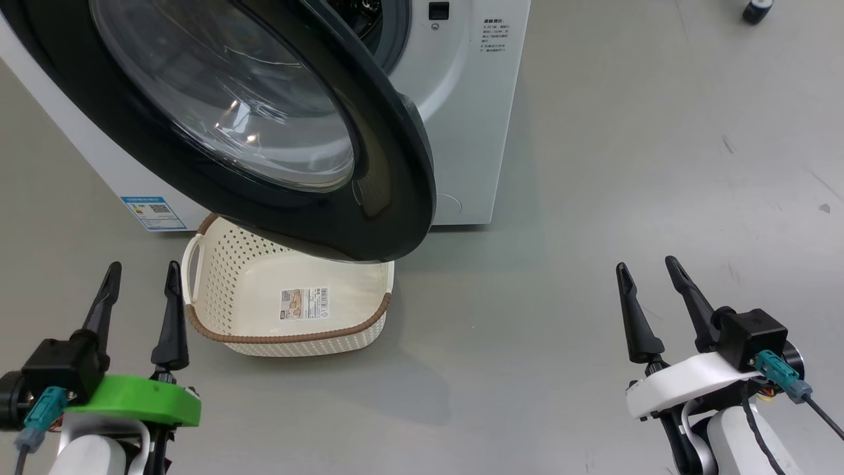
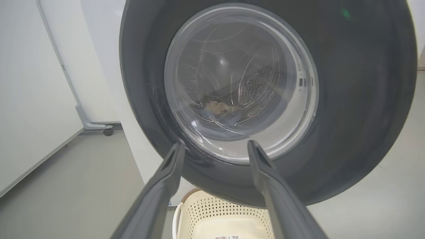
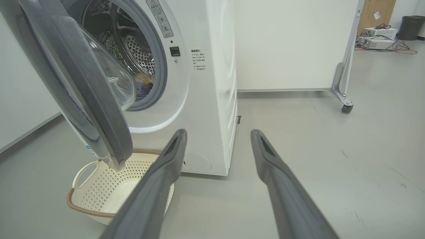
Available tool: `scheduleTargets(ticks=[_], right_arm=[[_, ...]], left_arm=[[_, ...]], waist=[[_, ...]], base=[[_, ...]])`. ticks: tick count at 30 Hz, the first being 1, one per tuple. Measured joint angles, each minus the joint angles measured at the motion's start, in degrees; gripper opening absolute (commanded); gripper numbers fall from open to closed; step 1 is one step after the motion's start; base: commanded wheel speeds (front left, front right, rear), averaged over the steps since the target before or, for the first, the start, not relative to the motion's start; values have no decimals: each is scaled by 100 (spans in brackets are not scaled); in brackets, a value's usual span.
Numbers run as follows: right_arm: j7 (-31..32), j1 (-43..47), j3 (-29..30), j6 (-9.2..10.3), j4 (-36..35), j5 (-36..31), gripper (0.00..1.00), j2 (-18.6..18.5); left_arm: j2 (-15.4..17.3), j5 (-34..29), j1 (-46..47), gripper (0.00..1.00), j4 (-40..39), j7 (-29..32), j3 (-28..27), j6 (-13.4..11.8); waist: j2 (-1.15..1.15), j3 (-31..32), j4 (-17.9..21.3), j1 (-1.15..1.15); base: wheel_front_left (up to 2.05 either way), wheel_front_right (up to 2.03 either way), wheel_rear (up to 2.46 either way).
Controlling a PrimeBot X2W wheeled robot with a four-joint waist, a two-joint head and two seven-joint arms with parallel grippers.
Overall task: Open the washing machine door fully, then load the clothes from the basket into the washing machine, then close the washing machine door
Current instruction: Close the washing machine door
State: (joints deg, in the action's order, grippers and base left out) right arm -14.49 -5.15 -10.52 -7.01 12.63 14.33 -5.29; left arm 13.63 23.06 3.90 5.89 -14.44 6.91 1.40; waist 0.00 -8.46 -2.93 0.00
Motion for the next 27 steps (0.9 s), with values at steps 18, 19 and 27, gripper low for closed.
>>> scheduleTargets(ticks=[18, 19, 27], right_arm=[[0, 127, -54, 0, 24, 1, 100, 0], [0, 128, -56, 0, 23, 1, 100, 0], [0, 190, -67, 0, 19, 2, 100, 1]], left_arm=[[-347, -290, -464, 100, 45, 0, -293, -58], [-354, -308, -478, 100, 44, 0, -307, -57], [-428, -410, -637, 100, 44, 0, -428, 14]], waist=[[0, 250, 94, 0], [0, 258, 97, 0], [0, 314, 108, 0]], base=[[0, 0, 0], [0, 0, 0], [0, 0, 0]])
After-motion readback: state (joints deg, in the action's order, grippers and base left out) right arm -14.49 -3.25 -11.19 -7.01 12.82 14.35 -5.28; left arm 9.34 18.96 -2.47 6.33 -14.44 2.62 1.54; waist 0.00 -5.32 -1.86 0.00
